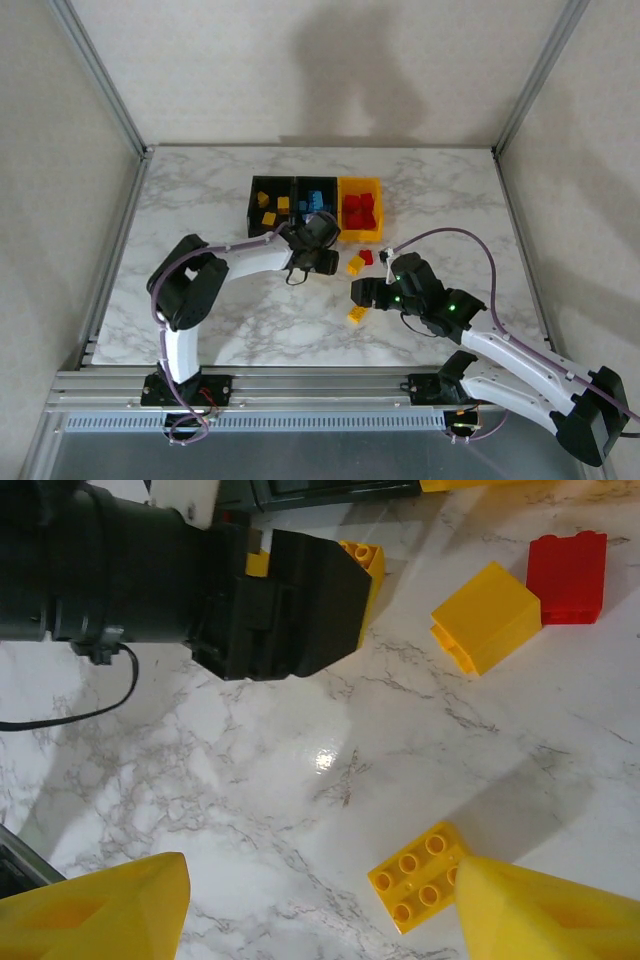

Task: Sort the legos into containers by color
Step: Pick up the lego from the center of the table.

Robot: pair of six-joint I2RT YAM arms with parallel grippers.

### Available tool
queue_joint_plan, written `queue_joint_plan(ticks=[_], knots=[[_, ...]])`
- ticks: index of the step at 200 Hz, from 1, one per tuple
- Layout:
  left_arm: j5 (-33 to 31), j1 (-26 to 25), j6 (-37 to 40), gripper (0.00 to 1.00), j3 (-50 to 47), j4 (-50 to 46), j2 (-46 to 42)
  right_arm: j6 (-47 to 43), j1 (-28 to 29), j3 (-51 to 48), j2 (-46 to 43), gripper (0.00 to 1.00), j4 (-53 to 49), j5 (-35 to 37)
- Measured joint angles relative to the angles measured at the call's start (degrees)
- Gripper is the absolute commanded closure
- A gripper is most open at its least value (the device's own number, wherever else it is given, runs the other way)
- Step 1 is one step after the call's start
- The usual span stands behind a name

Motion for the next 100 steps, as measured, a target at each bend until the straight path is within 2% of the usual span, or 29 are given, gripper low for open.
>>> queue_joint_plan(ticks=[9,34,75,100], knots=[[-0.7,-0.4,-0.3,0.54,0.5,-0.1,0.8,0.0,0.0,0.0,0.0,0.3,0.0,0.0],[-1.8,-1.1,-0.3,0.71,1.2,-0.4,1.6,0.4,0.0,0.0,0.0,0.3,0.0,0.0],[-2.6,-1.2,-0.3,0.74,1.5,-1.6,0.7,0.4,0.0,0.0,0.6,0.3,0.3,0.0],[-3.3,-0.9,-0.3,0.75,1.5,-3.2,-3.0,0.4,0.0,0.0,1.4,0.3,0.5,-0.2]])
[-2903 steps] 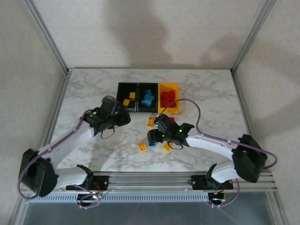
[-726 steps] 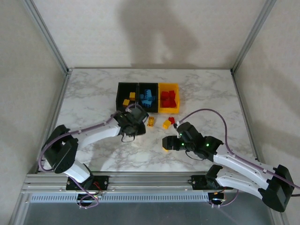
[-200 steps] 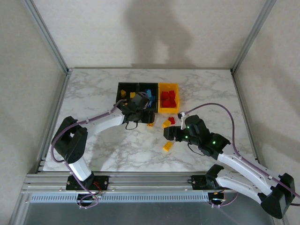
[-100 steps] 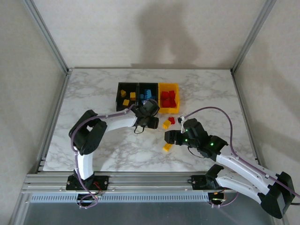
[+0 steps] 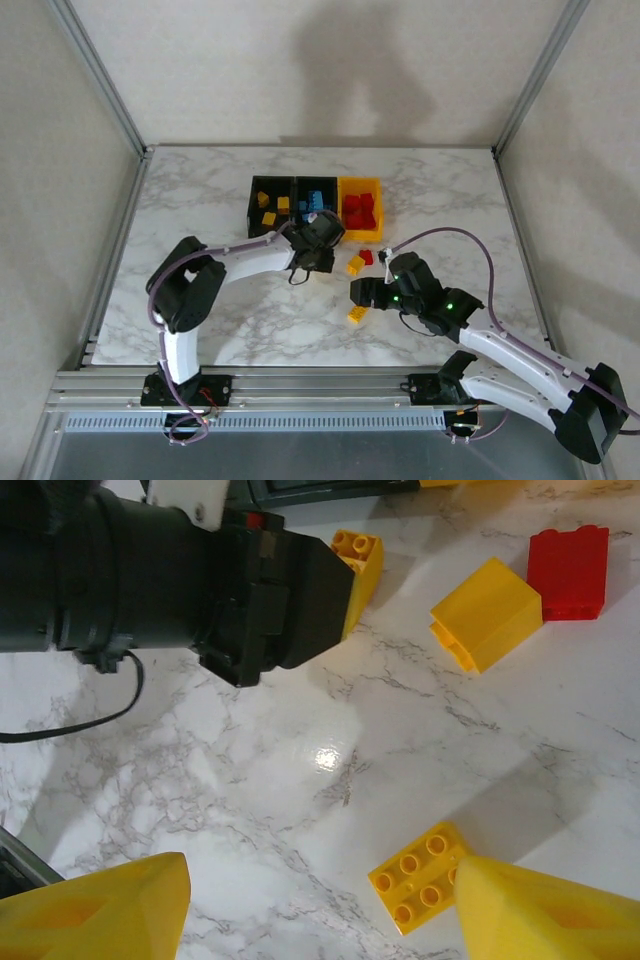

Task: Sort the legos into containers by color
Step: Pick up the lego from the center of the table, then place the lego in the container.

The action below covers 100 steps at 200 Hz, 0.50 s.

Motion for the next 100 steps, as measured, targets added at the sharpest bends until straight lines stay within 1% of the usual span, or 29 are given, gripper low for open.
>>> queue_joint_plan(ticks=[22,42,65,100], knots=[[-0.4,1.0,0.2,0.74,0.0,-0.8,-5.4,0.0,-0.1,0.7,0.8,0.3,0.4,-0.3],[-0.9,3.4,0.4,0.75,0.0,-1.4,-9.8,0.0,-0.1,2.0,2.0,0.3,1.3,-0.7],[-1.7,7.9,0.9,0.75,0.6,-2.6,-12.2,0.0,-0.1,3.3,4.0,0.3,3.1,-1.8],[-1.9,15.4,2.0,0.75,2.8,-4.9,-11.9,0.0,-0.1,4.5,7.0,0.31,5.1,-3.5]])
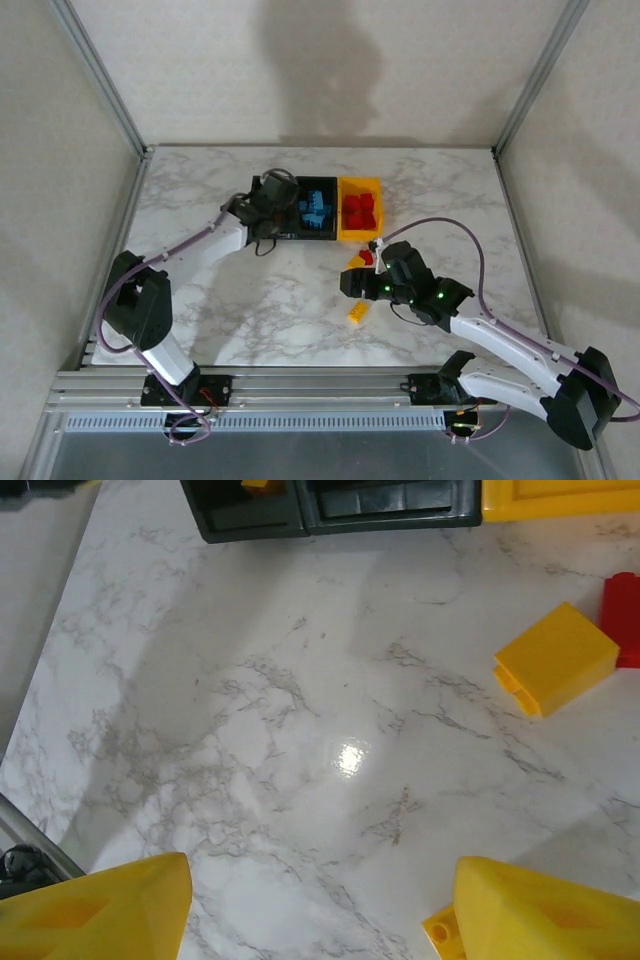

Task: Sort the legos into containers by color
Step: Place the lego in the container.

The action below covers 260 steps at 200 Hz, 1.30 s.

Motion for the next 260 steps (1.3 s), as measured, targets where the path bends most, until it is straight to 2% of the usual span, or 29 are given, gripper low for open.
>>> queue_joint_plan(ticks=[34,87,151,213,260], knots=[[0.0,4.7,1.2,0.76,8.0,-1.4,4.3,0.0,0.0,1.7,2.4,0.31,1.4,-1.2],[0.4,7.7,2.0,0.75,18.2,-4.1,16.1,0.5,0.3,4.5,5.6,0.31,2.6,-1.2],[0.7,9.3,2.1,0.73,27.0,-7.6,26.8,0.6,0.9,6.3,8.7,0.31,4.1,-1.2],[0.6,9.3,2.1,0.72,30.9,-10.1,31.0,0.6,0.9,6.3,8.7,0.31,4.0,-1.2],[0.2,9.3,2.3,0.54,30.9,-10.9,31.1,0.6,0.9,6.3,8.7,0.31,4.0,-1.2]])
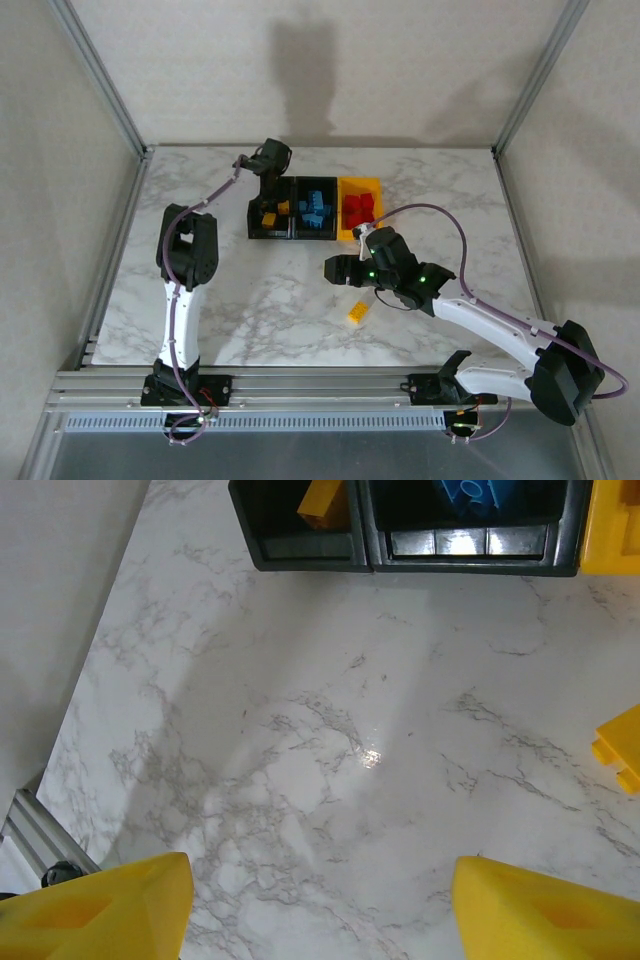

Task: Sort the legos into containers by color
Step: Place the lego in the container.

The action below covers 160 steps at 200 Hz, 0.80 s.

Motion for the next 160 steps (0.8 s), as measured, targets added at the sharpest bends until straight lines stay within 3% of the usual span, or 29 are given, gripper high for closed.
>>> queue_joint_plan(ticks=[85,131,160], knots=[[0.1,-0.2,-0.1,0.52,-1.7,-0.2,-1.5,0.0,0.0,0.0,-1.1,0.3,-0.9,0.7],[2.1,-2.4,-0.3,0.5,-11.8,1.4,-14.2,0.5,-0.1,1.5,-4.1,0.28,-5.7,4.8],[3.5,-7.0,-0.3,0.4,-20.0,4.6,-23.2,2.6,-0.9,1.9,-6.6,0.26,-10.3,7.8]])
